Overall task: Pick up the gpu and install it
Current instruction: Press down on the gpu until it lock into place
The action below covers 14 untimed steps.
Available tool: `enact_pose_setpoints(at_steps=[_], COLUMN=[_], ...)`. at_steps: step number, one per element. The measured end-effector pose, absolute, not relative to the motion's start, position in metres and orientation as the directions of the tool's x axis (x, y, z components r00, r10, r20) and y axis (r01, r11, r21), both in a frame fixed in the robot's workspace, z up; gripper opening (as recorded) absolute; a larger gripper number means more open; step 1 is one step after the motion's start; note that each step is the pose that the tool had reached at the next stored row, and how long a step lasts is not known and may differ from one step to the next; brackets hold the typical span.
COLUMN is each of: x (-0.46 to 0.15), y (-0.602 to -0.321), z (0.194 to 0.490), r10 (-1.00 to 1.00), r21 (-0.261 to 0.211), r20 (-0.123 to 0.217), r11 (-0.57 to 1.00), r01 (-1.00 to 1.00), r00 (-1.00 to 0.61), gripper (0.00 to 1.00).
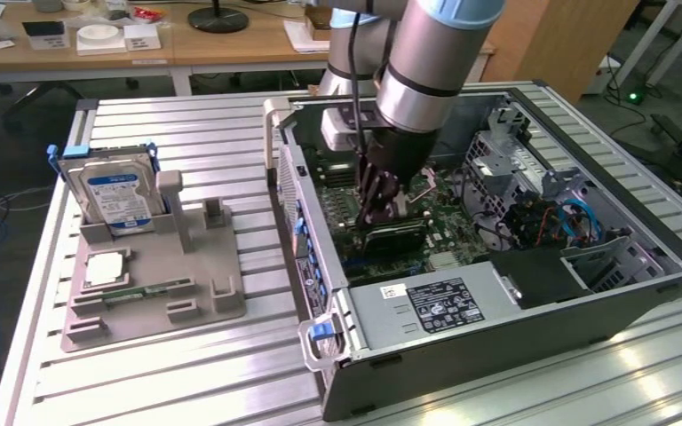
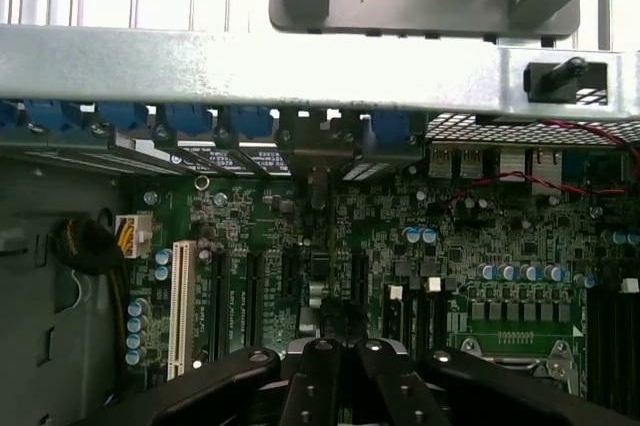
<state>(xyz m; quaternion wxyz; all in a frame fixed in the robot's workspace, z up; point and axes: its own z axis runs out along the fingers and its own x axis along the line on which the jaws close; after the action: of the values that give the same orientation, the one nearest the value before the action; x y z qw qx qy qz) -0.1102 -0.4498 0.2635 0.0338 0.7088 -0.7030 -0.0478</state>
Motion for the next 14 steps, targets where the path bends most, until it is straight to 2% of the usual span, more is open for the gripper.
enact_pose_setpoints(at_steps=[5,14], x=[-0.11,-0.111], y=[-0.45,-0.449], z=[0.262,0.281], r10=[-1.0,-1.0], r21=[0.115,0.107], r20=[-0.022,-0.021], r11=[-0.009,-0.009], r01=[-0.993,-0.994], r00=[0.007,0.007], gripper=[0.1,0.1])
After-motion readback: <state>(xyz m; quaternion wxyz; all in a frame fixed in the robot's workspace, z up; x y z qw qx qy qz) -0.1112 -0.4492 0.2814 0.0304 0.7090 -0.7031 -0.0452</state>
